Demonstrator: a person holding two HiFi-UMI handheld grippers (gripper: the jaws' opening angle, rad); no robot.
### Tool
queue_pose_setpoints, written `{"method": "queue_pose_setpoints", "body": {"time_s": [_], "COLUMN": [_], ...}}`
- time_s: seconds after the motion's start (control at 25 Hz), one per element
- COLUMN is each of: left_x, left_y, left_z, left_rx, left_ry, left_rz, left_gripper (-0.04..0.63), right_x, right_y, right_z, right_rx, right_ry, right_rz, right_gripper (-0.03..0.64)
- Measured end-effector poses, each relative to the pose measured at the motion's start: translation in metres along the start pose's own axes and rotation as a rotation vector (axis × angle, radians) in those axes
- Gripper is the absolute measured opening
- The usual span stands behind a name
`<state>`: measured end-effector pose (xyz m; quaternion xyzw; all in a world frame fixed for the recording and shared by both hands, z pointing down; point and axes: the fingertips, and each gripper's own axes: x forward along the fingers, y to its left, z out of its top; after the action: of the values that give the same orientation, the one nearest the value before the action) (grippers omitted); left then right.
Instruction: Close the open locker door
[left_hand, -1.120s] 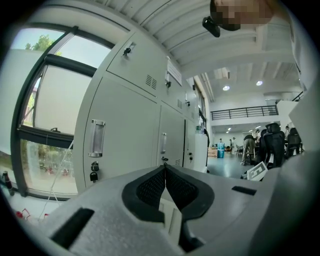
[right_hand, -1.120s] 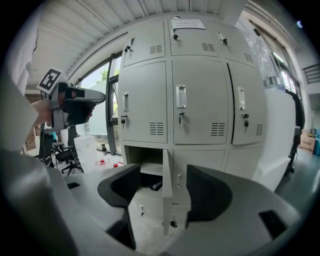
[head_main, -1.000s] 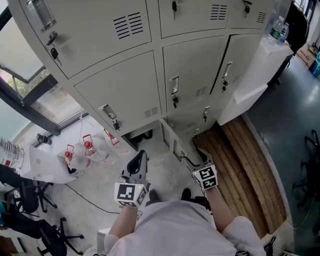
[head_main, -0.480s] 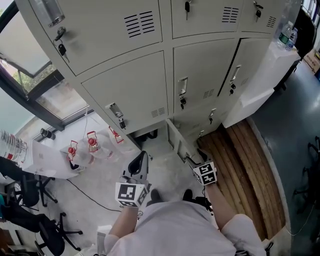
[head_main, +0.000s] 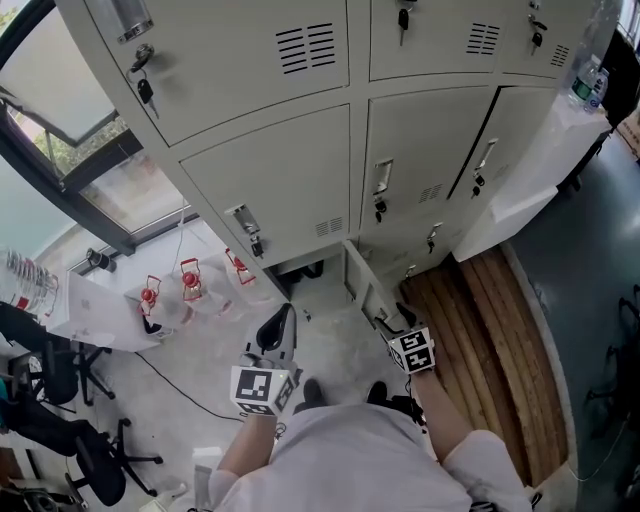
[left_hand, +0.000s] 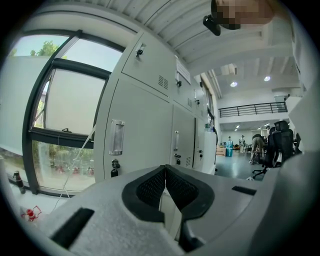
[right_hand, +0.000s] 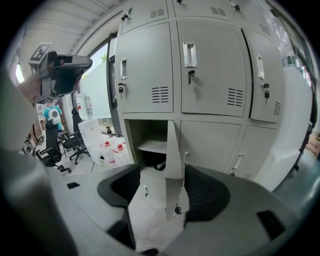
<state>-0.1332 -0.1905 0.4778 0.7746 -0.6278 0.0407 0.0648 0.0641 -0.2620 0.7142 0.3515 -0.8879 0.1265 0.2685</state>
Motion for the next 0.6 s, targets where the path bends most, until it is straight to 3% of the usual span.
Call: {"method": "queue_pose_setpoints", "body": {"time_s": [0.6], "left_x": [-0.015], "left_y": [0.017], "left_z": [0.004], "left_rx": [-0.014], "left_ry": [-0.027], "left_rz": [0.008], "left_gripper": [0.009], "right_x": [0.008], "right_y": [0.042], "right_z": [-0.001], "right_rx": [-0.004], "right_ry": [0.014], "right_rz": [0.054], "right_gripper": [0.255]}}
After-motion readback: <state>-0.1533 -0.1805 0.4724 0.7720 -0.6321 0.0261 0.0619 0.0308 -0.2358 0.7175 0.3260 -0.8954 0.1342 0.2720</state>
